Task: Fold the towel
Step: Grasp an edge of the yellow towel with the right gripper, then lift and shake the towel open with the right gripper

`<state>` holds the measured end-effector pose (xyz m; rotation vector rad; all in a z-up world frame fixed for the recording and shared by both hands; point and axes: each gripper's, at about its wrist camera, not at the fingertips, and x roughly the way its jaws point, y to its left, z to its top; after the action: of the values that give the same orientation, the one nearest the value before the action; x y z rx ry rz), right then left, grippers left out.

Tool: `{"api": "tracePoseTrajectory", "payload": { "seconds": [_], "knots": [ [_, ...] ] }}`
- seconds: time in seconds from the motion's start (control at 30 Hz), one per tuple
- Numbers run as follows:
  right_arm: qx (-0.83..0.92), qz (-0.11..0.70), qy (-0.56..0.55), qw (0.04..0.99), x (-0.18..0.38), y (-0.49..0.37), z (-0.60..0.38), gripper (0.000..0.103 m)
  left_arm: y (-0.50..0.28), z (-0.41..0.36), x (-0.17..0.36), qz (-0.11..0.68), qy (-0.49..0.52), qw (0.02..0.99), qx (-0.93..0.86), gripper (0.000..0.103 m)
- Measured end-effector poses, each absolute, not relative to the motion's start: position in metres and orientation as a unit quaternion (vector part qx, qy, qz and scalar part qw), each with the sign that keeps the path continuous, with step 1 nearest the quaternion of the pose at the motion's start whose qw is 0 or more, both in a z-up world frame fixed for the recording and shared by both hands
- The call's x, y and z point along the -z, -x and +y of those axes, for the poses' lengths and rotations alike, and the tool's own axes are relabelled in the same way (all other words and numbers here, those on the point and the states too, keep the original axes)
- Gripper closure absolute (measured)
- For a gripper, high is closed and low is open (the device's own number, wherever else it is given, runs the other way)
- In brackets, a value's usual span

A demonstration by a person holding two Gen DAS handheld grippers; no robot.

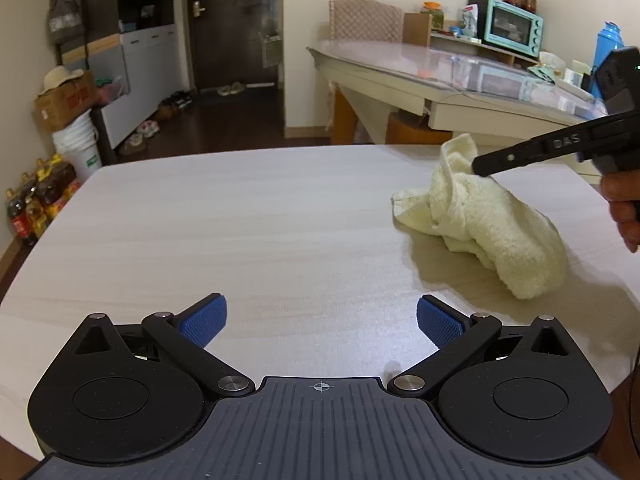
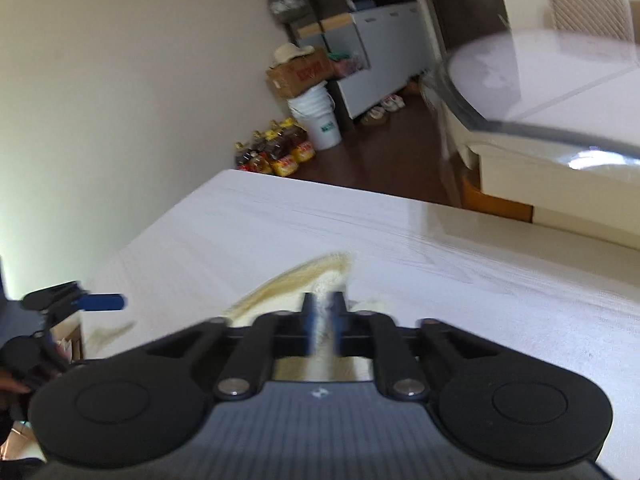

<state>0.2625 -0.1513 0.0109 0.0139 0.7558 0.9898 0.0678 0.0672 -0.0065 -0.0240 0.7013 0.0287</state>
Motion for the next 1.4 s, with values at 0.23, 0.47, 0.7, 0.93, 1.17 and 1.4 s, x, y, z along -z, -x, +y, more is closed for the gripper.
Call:
{"api": "tracePoseTrajectory", "payload": {
  "seconds": [0.23,0.47,0.7,0.93,1.17,1.4],
  "knots": [
    [-0.501,0.298,0.011,0.812,-0.046,-0.180,-0.157,0.096,-0.054,0.065,-0.010,0.299,-0.058,0.946,0.114,0.000],
    [-0.525,0.287,0.043,0.800,-0.048,-0.112,-0.141,0.097,-0.038,0.041,-0.018,0.241,-0.178,0.930,0.211,0.000],
    [-0.514,0.297,0.050,0.803,-0.041,-0.095,-0.141,0.096,-0.027,0.012,-0.004,0.225,-0.220,0.913,0.258,0.005],
    [-0.474,0.302,0.080,0.824,-0.042,-0.109,-0.139,0.066,-0.017,0.029,0.011,0.264,-0.195,0.912,0.244,0.027],
    [-0.472,0.301,0.175,0.810,-0.015,-0.104,-0.079,0.066,-0.006,0.050,0.013,0.275,-0.183,0.918,0.219,0.012],
    [-0.449,0.302,0.219,0.812,0.004,-0.099,-0.051,0.067,-0.001,0.062,0.016,0.278,-0.160,0.924,0.209,0.010]
  ]
}}
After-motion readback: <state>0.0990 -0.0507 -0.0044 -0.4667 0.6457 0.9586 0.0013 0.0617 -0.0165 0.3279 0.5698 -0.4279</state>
